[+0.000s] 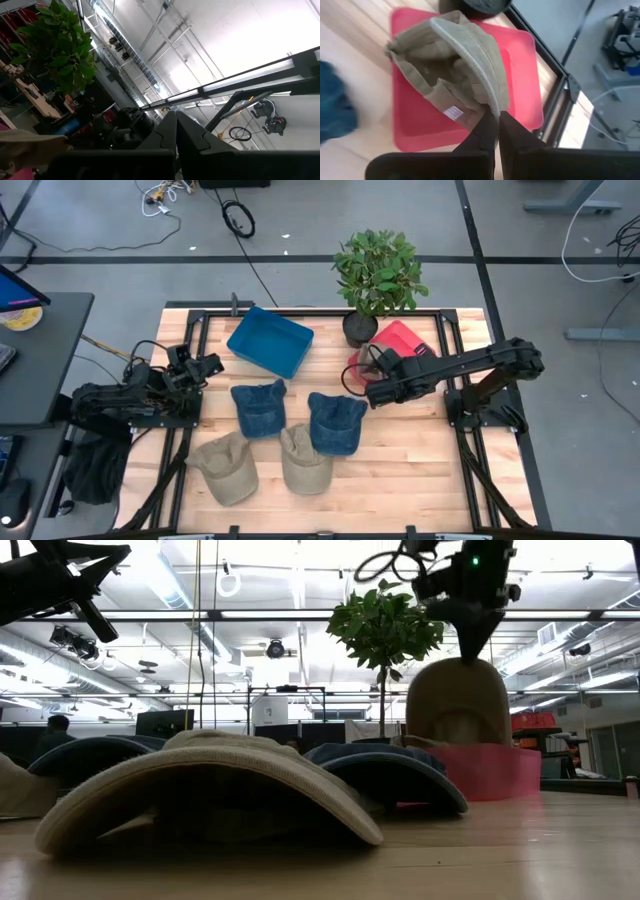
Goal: Pick & Place hat
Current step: Put the right brown cap into the red bin
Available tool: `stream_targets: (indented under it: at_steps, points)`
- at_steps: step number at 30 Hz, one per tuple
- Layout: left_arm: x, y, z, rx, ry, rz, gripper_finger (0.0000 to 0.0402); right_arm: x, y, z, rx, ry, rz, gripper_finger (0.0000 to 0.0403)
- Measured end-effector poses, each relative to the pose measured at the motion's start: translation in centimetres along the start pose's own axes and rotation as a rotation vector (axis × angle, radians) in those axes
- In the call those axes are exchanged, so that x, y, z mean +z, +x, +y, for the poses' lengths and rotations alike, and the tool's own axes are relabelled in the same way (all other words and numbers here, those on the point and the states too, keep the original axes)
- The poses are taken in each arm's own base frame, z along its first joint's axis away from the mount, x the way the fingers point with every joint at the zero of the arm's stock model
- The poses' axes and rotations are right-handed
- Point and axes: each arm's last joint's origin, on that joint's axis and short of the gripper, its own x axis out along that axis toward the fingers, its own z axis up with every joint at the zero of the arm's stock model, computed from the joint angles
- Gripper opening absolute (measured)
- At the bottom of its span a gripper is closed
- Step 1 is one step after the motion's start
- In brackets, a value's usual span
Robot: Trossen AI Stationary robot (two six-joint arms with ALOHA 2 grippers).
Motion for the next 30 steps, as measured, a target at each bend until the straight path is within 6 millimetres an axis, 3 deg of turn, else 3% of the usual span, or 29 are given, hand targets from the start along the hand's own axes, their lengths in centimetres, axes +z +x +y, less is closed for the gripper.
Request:
stream_targets:
  at_steps: [12, 20, 30]
  points:
    - [0.0, 0.0, 0.0, 0.001, 0.0, 0.0, 0.0003, -1.0, 3.4, -0.3, -0.136, -0.038, 0.04, 0.0]
    - [0.0, 0.0, 0.0, 0.001, 0.0, 0.001, 0.0003, -0.7, 3.5, -0.5, -0.163, -0.05, 0.002, 0.0]
    - [0.0, 0.0, 0.0, 0.003, -0.032, 0.002, 0.0003, -0.4, 3.3, -0.6, -0.271, -0.299, -0.135, 0.0]
